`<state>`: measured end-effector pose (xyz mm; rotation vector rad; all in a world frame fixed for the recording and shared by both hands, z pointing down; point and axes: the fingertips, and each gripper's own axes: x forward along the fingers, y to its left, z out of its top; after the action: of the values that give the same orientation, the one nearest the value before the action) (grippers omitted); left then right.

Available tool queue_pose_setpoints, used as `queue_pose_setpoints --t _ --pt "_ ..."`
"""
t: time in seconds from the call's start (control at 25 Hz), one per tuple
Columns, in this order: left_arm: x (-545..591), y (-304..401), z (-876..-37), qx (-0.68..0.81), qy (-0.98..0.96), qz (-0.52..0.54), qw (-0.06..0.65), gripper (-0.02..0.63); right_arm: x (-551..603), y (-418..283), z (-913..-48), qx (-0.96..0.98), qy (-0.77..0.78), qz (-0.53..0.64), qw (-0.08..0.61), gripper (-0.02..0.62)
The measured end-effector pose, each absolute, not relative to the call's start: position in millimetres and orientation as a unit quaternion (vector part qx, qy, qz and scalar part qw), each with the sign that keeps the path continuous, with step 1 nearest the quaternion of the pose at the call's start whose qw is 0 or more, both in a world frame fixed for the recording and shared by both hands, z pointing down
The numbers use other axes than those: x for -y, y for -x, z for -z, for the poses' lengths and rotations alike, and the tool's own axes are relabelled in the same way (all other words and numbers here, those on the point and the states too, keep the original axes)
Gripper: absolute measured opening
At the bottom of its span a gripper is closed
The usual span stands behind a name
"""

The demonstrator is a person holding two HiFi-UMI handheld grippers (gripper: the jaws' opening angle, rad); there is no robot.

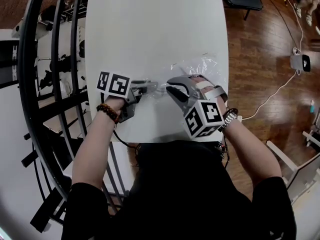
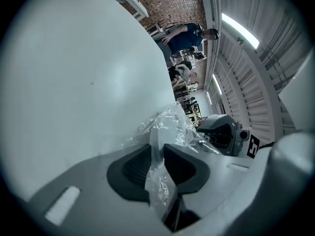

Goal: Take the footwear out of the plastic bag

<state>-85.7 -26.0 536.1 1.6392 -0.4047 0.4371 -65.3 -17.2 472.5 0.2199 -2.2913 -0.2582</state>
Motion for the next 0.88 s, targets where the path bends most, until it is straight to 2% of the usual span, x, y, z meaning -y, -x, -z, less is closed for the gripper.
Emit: queue_pose_setpoints --t 0.12,0.32,0.6,0.88 --pt "27.4 88.6 -532.2 0.179 -0.724 -0.184 0.641 0.094 16.5 59.4 -477.8 0.905 -0.084 0.080 0.409 0.123" --pt "32.0 94.7 -527.9 0.180 -0.726 -0.173 0.641 0.089 30.7 37.4 -473.3 0.907 -0.109 0.027 0.406 0.187" --pt "36.9 100.5 -518.0 0.183 -0.729 -0.158 0.641 0.087 59.7 -17.4 -499.7 0.890 -0.158 -0.070 0.421 0.202" --pt "38.4 101.8 -510.0 0.180 -0.734 -0.148 0.638 0.087 65.5 -30.5 -510.1 0.882 -0.173 -0.099 0.426 0.219"
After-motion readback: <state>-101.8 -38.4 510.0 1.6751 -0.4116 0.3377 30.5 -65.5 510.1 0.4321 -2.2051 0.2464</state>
